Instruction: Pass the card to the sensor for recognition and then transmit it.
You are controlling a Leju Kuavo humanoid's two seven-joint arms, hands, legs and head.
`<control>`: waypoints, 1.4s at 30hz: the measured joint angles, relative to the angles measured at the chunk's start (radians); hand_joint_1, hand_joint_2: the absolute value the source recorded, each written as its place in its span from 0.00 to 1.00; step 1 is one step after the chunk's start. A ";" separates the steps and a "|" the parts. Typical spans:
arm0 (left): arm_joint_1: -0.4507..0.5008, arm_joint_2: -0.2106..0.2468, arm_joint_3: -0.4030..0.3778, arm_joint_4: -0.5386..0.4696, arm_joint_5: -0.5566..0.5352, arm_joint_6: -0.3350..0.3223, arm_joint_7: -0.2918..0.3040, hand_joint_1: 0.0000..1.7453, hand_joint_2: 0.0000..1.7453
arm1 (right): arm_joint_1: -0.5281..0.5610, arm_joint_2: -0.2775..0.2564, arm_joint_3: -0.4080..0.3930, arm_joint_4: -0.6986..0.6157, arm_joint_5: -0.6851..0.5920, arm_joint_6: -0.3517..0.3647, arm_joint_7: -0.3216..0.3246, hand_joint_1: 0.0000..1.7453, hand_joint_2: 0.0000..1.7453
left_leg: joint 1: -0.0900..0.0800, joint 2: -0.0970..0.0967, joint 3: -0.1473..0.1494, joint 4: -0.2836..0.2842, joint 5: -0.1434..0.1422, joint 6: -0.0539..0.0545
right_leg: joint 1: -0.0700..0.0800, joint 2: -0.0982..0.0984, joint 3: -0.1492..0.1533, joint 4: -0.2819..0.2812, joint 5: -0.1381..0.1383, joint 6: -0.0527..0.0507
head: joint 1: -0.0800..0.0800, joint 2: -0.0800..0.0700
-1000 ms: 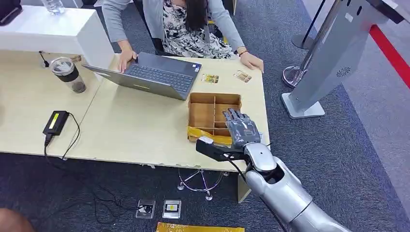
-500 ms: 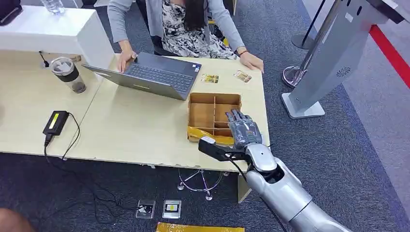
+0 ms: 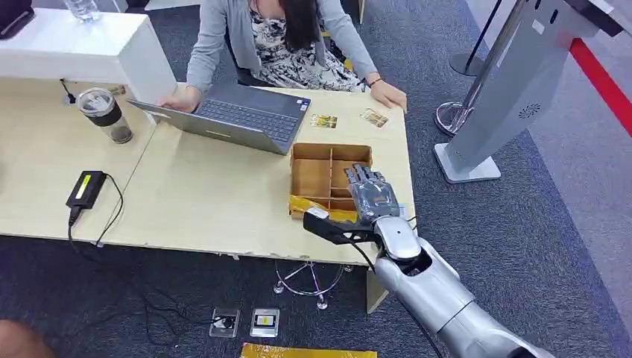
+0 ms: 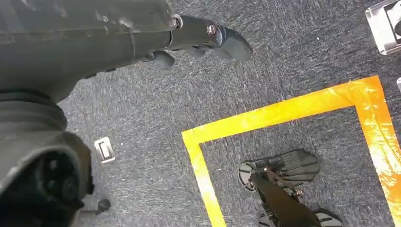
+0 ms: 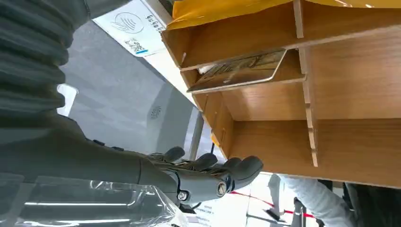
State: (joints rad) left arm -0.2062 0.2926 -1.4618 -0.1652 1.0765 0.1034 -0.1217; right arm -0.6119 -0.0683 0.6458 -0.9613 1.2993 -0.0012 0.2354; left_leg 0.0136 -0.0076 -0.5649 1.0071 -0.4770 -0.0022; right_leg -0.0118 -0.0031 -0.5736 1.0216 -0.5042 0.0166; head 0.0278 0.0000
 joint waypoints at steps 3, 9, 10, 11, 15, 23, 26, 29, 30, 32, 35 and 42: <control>0.000 0.001 0.000 0.000 -0.001 0.000 0.000 0.00 0.00 | -0.005 0.006 0.006 0.021 0.010 -0.006 -0.008 0.00 1.00 | 0.000 0.000 0.000 0.000 0.000 0.000 | 0.000 0.000 0.000 0.000 0.000 0.000 | 0.000 0.000; 0.000 0.001 0.000 0.000 -0.002 -0.002 0.000 0.00 0.00 | -0.013 0.016 0.017 0.056 0.023 -0.011 -0.011 0.00 1.00 | 0.000 0.000 0.000 0.000 0.000 0.000 | 0.000 0.000 0.000 0.000 0.000 0.000 | 0.000 0.000; 0.000 0.002 0.000 0.000 -0.002 -0.002 0.000 0.00 0.00 | -0.013 0.018 0.018 0.062 0.024 -0.012 -0.010 0.00 1.00 | 0.000 0.000 0.000 0.000 0.000 0.000 | 0.000 0.000 0.000 0.000 0.000 0.000 | 0.000 0.000; 0.000 0.002 0.000 0.000 -0.002 -0.002 0.000 0.00 0.00 | -0.013 0.021 0.021 0.068 0.024 -0.012 -0.010 0.00 1.00 | 0.000 0.000 0.000 0.000 0.000 0.000 | 0.000 0.000 0.000 0.000 0.000 0.000 | 0.000 0.000; 0.000 0.002 0.000 0.000 -0.002 -0.007 0.000 0.00 0.00 | -0.014 0.023 0.023 0.082 0.026 -0.012 -0.010 0.00 1.00 | 0.000 0.000 0.000 0.000 0.000 0.000 | 0.000 0.000 0.000 0.000 0.000 0.000 | 0.000 0.000; 0.000 0.005 0.000 0.000 -0.002 -0.009 0.000 0.00 0.00 | -0.024 0.023 0.023 0.097 0.026 -0.017 -0.011 0.00 1.00 | 0.000 0.000 0.000 0.000 0.000 0.000 | 0.000 0.000 0.000 0.000 0.000 0.000 | 0.000 0.000; 0.000 0.005 0.000 0.000 -0.002 -0.008 -0.001 0.00 0.00 | -0.026 0.023 0.023 0.102 0.027 -0.021 -0.014 0.00 1.00 | 0.000 0.000 0.000 0.000 0.000 0.000 | 0.000 0.000 0.000 0.000 0.000 0.000 | 0.000 0.000; 0.000 0.005 -0.001 0.000 -0.002 -0.007 -0.002 0.00 0.00 | -0.027 0.023 0.023 0.106 0.027 -0.024 -0.014 0.00 1.00 | 0.000 0.000 0.000 0.000 0.000 0.000 | 0.000 0.000 0.000 0.000 0.000 0.000 | 0.000 0.000; 0.000 0.005 -0.001 0.000 -0.002 -0.006 -0.003 0.00 0.00 | -0.027 0.023 0.023 0.108 0.027 -0.024 -0.014 0.00 1.00 | 0.000 0.000 0.000 0.000 0.000 0.000 | 0.000 0.000 0.000 0.000 0.000 0.000 | 0.000 0.000; 0.000 0.005 -0.001 0.000 -0.002 -0.007 -0.003 0.00 0.00 | -0.027 0.023 0.023 0.110 0.027 -0.024 -0.015 0.00 1.00 | 0.000 0.000 0.000 0.000 0.000 0.000 | 0.000 0.000 0.000 0.000 0.000 0.000 | 0.000 0.000; 0.000 0.005 -0.001 0.000 -0.002 -0.008 -0.003 0.00 0.00 | -0.027 0.023 0.023 0.111 0.022 -0.023 -0.018 0.00 1.00 | 0.000 0.000 0.000 0.000 0.000 0.000 | 0.000 0.000 0.000 0.000 0.000 0.000 | 0.000 0.000; 0.000 0.005 -0.001 0.000 -0.002 -0.009 -0.003 0.00 0.00 | -0.028 0.023 0.023 0.111 0.016 -0.023 -0.026 0.00 1.00 | 0.000 0.000 0.000 0.000 0.000 0.000 | 0.000 0.000 0.000 0.000 0.000 0.000 | 0.000 0.000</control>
State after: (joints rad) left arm -0.2064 0.2975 -1.4630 -0.1652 1.0742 0.0942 -0.1251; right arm -0.6401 -0.0454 0.6687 -0.8499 1.3157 -0.0244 0.2098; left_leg 0.0136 -0.0075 -0.5648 1.0071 -0.4769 -0.0022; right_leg -0.0118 -0.0030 -0.5736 1.0216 -0.5042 0.0166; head 0.0278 0.0000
